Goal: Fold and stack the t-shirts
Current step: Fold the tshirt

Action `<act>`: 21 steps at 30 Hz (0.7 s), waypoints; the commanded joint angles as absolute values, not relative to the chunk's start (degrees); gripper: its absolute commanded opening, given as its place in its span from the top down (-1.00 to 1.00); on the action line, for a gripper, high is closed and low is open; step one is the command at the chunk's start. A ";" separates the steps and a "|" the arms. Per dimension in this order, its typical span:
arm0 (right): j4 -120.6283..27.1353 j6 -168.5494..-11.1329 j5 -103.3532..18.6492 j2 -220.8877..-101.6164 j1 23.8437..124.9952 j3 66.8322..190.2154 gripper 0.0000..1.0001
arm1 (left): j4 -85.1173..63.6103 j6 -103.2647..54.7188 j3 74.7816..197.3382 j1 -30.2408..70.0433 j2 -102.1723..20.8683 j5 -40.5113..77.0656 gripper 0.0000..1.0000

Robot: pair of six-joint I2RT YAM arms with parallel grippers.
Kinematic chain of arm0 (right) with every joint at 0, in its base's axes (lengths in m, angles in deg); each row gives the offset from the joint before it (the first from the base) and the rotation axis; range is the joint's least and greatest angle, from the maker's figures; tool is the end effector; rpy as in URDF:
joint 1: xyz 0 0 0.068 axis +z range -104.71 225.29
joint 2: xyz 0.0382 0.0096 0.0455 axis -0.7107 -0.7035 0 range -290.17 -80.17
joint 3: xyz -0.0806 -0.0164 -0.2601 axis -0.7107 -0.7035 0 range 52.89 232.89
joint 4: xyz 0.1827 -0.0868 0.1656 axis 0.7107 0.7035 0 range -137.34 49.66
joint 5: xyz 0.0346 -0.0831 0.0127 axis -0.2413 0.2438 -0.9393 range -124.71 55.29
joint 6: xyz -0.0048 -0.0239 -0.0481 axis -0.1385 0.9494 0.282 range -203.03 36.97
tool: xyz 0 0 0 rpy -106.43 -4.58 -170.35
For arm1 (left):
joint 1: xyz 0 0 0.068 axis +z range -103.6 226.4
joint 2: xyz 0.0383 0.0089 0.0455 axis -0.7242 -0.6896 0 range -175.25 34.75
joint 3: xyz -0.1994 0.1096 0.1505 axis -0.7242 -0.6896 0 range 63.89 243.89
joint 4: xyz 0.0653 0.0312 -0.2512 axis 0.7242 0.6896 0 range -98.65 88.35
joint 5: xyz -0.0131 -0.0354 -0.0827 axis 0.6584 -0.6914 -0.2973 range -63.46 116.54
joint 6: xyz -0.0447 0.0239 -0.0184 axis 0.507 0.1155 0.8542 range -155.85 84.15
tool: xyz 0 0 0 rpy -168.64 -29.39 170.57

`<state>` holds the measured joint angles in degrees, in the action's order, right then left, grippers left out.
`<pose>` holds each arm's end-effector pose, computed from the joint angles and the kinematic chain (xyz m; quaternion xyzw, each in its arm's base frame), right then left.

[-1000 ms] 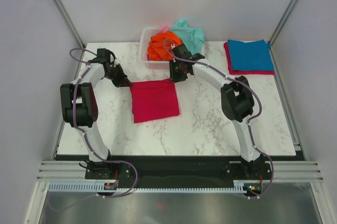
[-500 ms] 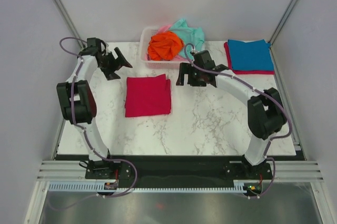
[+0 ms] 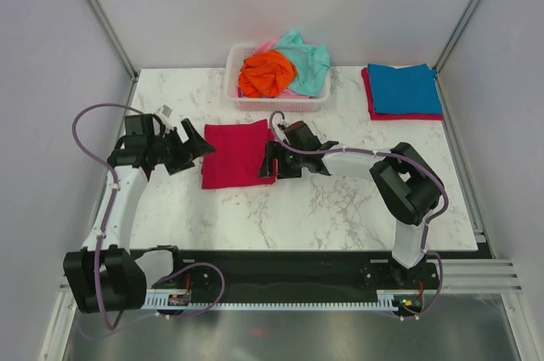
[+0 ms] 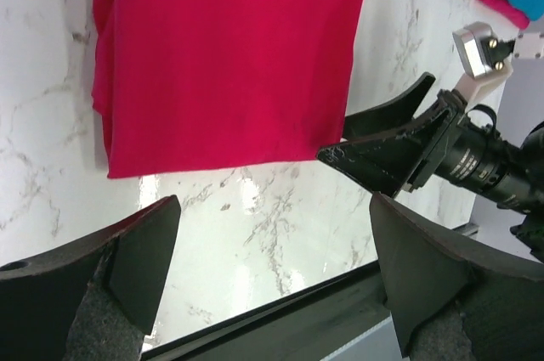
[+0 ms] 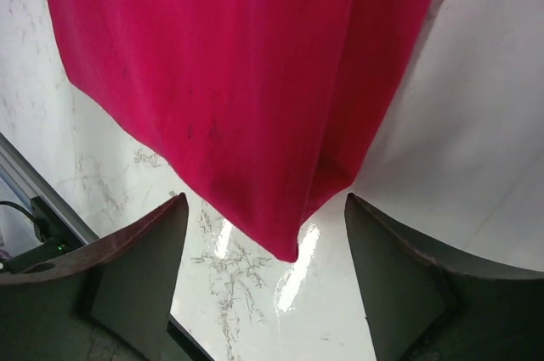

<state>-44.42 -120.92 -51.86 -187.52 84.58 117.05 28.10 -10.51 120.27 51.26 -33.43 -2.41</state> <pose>0.2977 0.2572 0.1638 -0.0669 0.9164 0.3386 0.2026 0.2441 0.0034 0.2882 -0.1505 0.8974 -0.2909 0.2956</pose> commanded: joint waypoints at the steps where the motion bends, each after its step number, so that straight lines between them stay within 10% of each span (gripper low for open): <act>1: -49.71 -124.07 -50.80 -188.27 86.42 116.61 -0.63 | 26.42 -14.75 114.53 51.32 -26.96 -3.26 -0.99; 11: -50.51 -126.00 -49.48 -185.83 89.15 110.91 0.88 | 24.84 -16.43 108.63 51.24 -21.41 0.61 -0.99; 18: -43.32 -126.79 -48.33 -171.77 96.16 99.41 1.00 | 24.22 -16.17 107.92 51.15 -20.62 -0.36 -0.99; 19: -42.08 -126.71 -48.86 -168.10 97.23 98.34 0.91 | 24.22 -16.17 107.92 51.06 -20.53 -0.27 -0.99; 21: -38.40 -127.23 -49.21 -164.21 99.68 95.53 0.01 | 24.13 -16.08 107.75 50.97 -20.18 -0.36 -0.99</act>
<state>-44.29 -126.66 -48.40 -169.88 97.00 98.45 26.62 -13.68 108.47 51.13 -21.67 -0.44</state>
